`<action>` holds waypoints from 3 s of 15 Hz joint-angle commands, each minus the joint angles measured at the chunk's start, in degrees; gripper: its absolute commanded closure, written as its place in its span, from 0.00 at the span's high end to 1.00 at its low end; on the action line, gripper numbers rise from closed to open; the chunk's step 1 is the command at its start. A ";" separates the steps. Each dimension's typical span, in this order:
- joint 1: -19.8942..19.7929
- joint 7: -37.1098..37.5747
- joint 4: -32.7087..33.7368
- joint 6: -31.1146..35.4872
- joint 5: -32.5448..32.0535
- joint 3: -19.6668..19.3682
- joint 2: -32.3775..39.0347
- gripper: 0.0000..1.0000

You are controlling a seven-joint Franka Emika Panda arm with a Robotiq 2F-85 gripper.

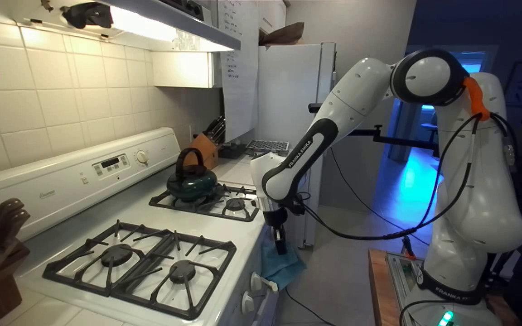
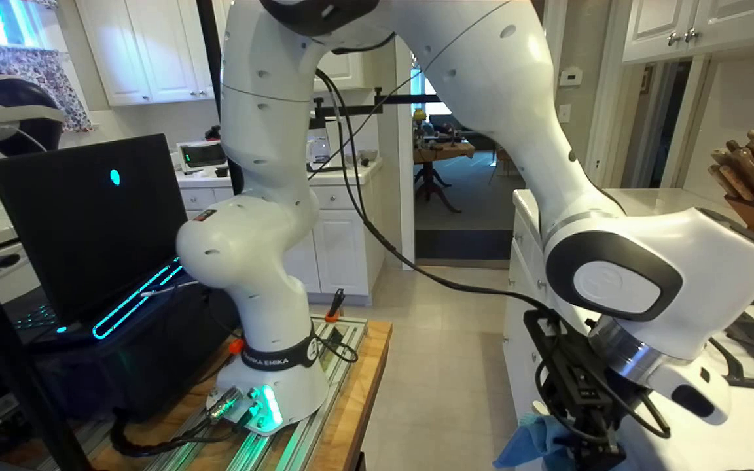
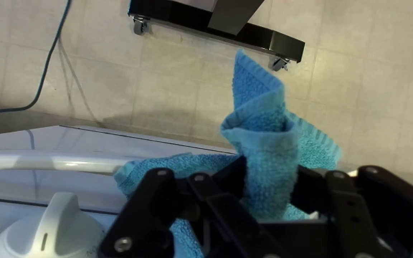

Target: Wipe the front part of the stove with the towel, and then hang it

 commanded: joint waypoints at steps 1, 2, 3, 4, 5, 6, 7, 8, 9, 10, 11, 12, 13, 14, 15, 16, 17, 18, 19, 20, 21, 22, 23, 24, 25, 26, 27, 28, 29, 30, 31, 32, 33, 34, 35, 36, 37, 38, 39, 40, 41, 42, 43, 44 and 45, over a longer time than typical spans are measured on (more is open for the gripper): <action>-0.23 1.30 -1.55 1.49 -2.84 -0.88 -1.46 0.03; -0.07 1.48 -1.61 2.10 -3.40 -1.04 -1.49 0.03; 0.21 1.85 -1.73 3.48 -4.11 -1.10 -1.50 0.03; 0.48 2.30 -1.89 5.20 -4.99 -1.17 -1.52 0.03; 1.00 3.27 -2.02 7.07 -6.67 -1.36 -1.42 0.03; 1.30 4.00 -2.12 8.52 -7.72 -1.37 -1.33 0.03; 1.45 4.63 -2.18 9.50 -8.31 -1.26 -1.28 0.03; 1.43 4.97 -2.16 9.88 -7.96 -0.95 -1.20 0.03; 1.50 5.28 -2.19 10.00 -7.61 -0.76 -1.20 0.03; 1.48 5.21 -2.22 9.89 -6.71 -0.44 -1.28 0.03; 1.37 5.08 -2.18 9.55 -5.95 -0.11 -1.30 0.03; 1.29 5.01 -2.14 9.13 -5.43 0.20 -1.41 0.03; 1.19 5.05 -1.84 7.89 -4.31 0.67 -1.51 0.03; 1.17 5.11 -1.71 7.22 -3.49 1.04 -1.61 0.03; 1.07 5.01 -1.44 6.18 -2.32 1.55 -1.69 0.03; 0.91 4.69 -1.24 5.40 -1.12 1.99 -1.71 0.03; 0.86 5.16 -0.67 3.59 -0.08 2.14 -1.40 0.03; 1.15 6.58 -0.52 2.77 0.00 1.86 -1.22 0.03; 0.95 6.80 -0.38 1.70 1.02 1.92 -1.00 0.03; 0.91 7.40 -0.31 0.93 1.56 1.86 -1.00 0.03; 0.77 8.41 -0.22 0.70 1.73 1.38 -0.86 0.03; 0.51 9.08 -0.14 0.88 1.98 1.01 -0.64 0.03; 0.24 9.62 -0.11 0.93 2.45 0.76 -0.69 0.03; 0.01 10.30 -0.35 1.51 2.87 0.42 -0.92 0.03; -0.07 11.01 -0.73 2.15 3.02 0.08 -1.31 0.03; -0.22 11.42 -1.31 2.56 3.34 -0.04 -2.30 0.03; -0.27 11.88 -1.77 2.93 3.59 -0.12 -3.12 0.03; -0.20 12.17 -2.35 3.25 3.70 -0.15 -4.35 0.03; -0.12 12.30 -2.68 3.44 3.80 -0.13 -5.45 0.03; 0.03 12.41 -2.95 3.54 3.87 -0.05 -6.55 0.03; 0.21 12.43 -3.24 3.77 3.97 0.05 -7.84 0.03; 0.36 12.34 -3.42 3.79 4.05 0.15 -8.94 0.03; 0.53 12.38 -3.44 3.81 3.88 0.13 -9.78 0.03; 0.67 12.49 -3.45 3.83 3.78 0.06 -10.30 0.03; 0.75 12.31 -3.61 3.83 4.06 0.10 -10.94 0.03; 0.88 12.28 -3.88 4.05 4.03 0.11 -11.63 0.03; 0.99 12.44 -4.08 4.29 3.93 0.07 -12.08 0.03; 1.04 12.49 -4.04 4.64 3.86 0.01 -12.03 0.03; 1.06 12.69 -3.94 4.85 3.63 -0.09 -11.76 0.03; 1.06 12.90 -3.98 5.52 3.44 -0.18 -11.37 0.03; 0.99 12.74 -4.16 6.69 3.61 -0.20 -10.90 0.03; 0.96 12.03 -4.59 8.29 3.62 -0.15 -10.52 0.03; 0.98 10.89 -4.99 9.88 3.38 -0.05 -10.02 0.03; 1.08 10.57 -5.23 11.09 2.83 0.03 -9.49 0.03; 1.18 10.50 -5.51 12.18 2.52 0.10 -9.10 0.03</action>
